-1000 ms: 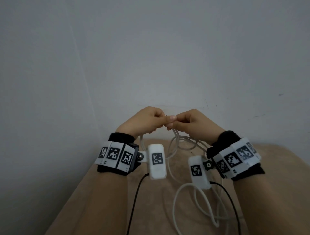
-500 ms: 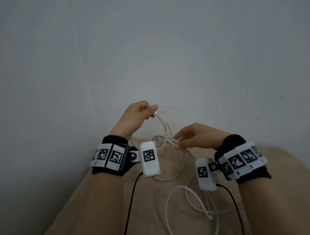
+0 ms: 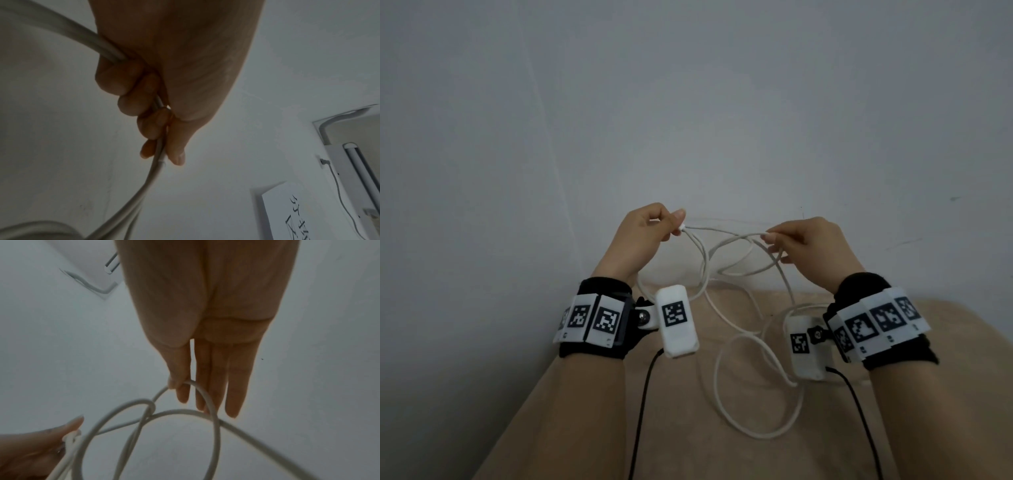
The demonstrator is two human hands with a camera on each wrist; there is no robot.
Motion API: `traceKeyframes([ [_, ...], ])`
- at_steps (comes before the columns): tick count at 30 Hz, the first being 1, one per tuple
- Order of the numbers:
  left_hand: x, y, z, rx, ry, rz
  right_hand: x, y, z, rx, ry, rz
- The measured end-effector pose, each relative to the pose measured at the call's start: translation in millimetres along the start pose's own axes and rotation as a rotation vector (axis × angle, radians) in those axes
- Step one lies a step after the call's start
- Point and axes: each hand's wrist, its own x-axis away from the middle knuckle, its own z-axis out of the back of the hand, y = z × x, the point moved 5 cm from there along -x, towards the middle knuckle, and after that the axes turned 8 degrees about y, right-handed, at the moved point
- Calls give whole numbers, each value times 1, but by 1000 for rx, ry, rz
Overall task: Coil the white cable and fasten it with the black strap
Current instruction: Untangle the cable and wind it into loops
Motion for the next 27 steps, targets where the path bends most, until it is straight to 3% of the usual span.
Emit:
traceKeyframes([
  [7,0,-2,7,67,22,79,1,3,10,-336,-8,-156],
  [13,-1,-8,16,74,54,121,3,6,22,-418,44,-225],
  [17,-3,-7,20,110,110,119,5,6,19,-448,-2,-233],
  [22,-3,-3,15,126,114,111,8,-2,14,-735,-81,-328],
  [24,-2,-1,15,155,139,110,10,-3,11,-691,-153,-323],
  [27,-2,2,19,206,189,99,13,3,0,-356,-284,-314],
])
